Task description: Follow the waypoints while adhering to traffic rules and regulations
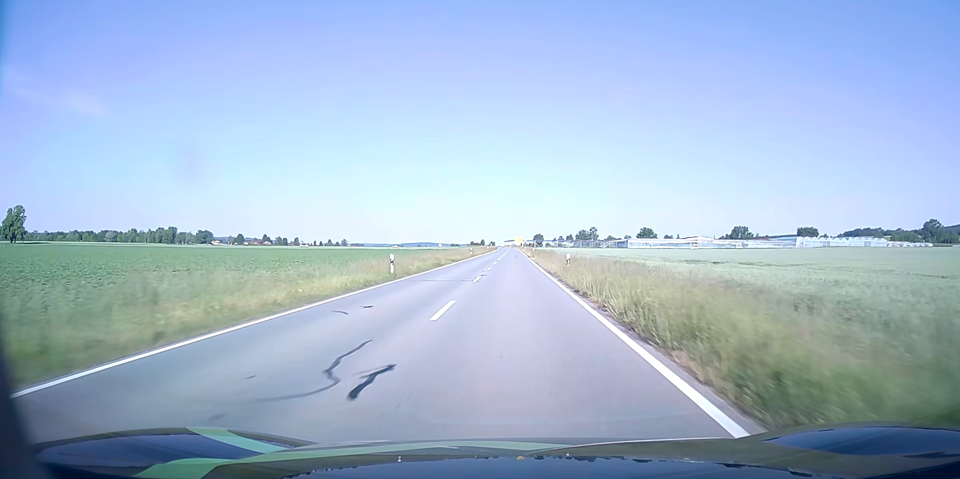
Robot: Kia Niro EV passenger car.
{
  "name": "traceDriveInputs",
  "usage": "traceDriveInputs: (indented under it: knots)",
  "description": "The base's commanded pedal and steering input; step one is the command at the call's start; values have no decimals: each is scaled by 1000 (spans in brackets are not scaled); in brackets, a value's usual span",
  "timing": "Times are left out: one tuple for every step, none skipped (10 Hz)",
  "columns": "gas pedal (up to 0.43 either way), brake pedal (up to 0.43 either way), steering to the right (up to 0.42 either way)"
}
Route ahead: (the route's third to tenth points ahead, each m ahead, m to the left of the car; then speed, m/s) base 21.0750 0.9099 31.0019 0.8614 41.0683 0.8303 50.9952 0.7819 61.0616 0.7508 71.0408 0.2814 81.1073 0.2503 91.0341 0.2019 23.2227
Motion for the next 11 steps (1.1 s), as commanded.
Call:
traceDriveInputs:
  knots:
    - [248, 0, 1]
    - [260, 0, 0]
    - [268, 0, 1]
    - [268, 0, 1]
    - [268, 0, 1]
    - [280, 0, 0]
    - [280, 0, 0]
    - [280, 0, 0]
    - [280, 0, 0]
    - [268, 0, 0]
    - [248, 0, 0]
